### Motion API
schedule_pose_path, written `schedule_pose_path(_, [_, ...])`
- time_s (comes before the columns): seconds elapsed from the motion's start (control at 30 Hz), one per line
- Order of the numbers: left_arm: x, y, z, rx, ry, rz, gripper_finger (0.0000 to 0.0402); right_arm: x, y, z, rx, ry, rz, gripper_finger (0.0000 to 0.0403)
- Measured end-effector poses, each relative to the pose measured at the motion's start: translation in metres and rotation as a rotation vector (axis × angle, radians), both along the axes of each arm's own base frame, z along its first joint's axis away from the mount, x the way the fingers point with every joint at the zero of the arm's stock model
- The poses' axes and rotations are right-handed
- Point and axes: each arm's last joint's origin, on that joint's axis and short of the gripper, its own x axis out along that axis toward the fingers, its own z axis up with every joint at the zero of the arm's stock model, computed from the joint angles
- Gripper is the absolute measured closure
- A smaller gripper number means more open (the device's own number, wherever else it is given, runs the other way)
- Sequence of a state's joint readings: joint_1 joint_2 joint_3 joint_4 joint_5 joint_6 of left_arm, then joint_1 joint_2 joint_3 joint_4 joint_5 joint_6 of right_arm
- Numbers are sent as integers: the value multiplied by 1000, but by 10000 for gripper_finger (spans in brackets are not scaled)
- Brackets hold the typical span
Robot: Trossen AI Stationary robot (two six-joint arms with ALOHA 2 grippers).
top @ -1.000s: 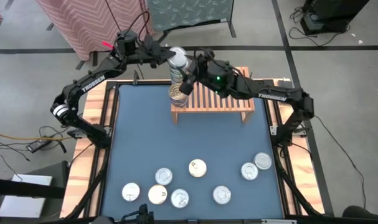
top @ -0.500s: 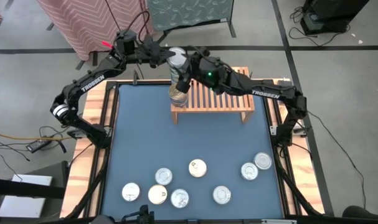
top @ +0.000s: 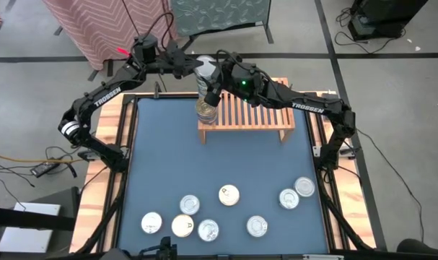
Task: Stack canned seafood by type on shelf
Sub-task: Stack the green tuna can on top of the other green tuna cans on the shelf
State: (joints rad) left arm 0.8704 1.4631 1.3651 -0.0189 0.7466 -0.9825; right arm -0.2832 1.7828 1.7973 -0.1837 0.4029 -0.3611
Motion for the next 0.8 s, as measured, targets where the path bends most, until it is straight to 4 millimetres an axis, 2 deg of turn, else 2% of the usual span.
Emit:
schedule_pose_path(0.2, [0,0,1,27,-3,1,89,-1,-4,-1,6,5,19,127])
schedule_pose_path(0.53, [0,0,3,59,-15,0,89,-9,-25,-1,10,10,-39,143])
schedule_pose_path(0.8, [-1,1,3,73,-13,3,89,-14,-34,-12,67,64,-69,154])
